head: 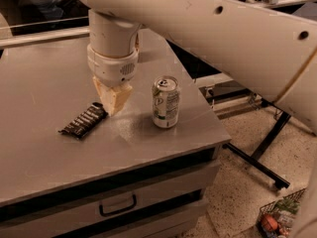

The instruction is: Move rxbar chocolate near 7up can

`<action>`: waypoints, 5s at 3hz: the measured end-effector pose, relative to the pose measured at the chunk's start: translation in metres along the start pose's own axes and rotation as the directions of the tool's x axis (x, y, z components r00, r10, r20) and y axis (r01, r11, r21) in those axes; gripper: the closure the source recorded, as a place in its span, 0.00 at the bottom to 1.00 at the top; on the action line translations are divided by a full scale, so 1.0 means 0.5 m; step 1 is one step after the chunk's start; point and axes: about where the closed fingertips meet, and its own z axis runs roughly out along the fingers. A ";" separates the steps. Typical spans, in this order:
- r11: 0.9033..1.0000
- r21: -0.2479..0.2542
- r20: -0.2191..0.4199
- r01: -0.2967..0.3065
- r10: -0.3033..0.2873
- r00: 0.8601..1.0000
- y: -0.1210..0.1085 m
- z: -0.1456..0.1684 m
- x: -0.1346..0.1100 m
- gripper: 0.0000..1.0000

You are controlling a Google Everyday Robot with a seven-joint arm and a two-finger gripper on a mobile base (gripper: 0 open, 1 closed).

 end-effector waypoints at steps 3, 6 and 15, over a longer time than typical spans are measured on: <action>0.999 0.037 0.028 0.009 -0.010 1.000 -0.073 0.036 -0.034 0.00; 1.000 -0.021 0.055 -0.007 0.008 0.998 -0.113 0.090 -0.062 0.00; 0.988 -0.059 -0.006 -0.140 0.140 0.990 0.055 0.012 0.045 0.85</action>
Offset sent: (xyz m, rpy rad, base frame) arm 0.0152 0.0536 -0.0201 0.0359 0.0196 0.0419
